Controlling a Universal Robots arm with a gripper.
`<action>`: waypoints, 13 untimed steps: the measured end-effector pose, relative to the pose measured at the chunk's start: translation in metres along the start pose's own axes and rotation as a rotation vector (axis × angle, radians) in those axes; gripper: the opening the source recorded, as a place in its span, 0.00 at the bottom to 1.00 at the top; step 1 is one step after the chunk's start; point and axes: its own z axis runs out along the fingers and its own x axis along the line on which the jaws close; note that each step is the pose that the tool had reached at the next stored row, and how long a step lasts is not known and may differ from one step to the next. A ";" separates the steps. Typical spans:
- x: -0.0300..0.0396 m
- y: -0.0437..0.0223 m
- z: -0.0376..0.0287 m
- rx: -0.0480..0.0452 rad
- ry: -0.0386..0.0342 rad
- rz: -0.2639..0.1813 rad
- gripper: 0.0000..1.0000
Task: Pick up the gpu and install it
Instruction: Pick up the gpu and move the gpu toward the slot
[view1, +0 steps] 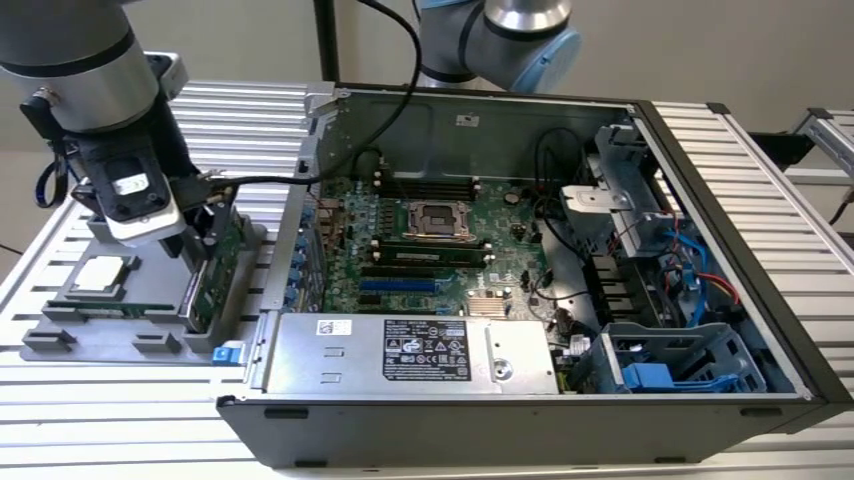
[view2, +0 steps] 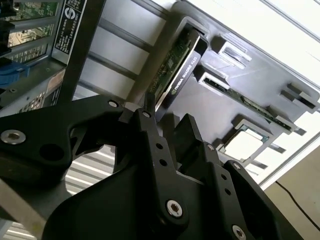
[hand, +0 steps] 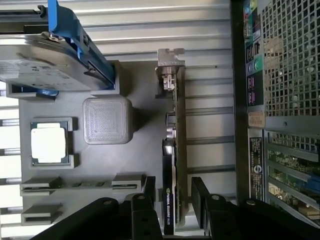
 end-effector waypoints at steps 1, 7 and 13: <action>0.0000 0.0000 0.0013 0.0000 0.0000 0.000 1.00; 0.0003 0.0003 0.0091 0.0000 0.0000 0.000 1.00; 0.0007 0.0021 0.0179 0.0000 0.0000 0.000 1.00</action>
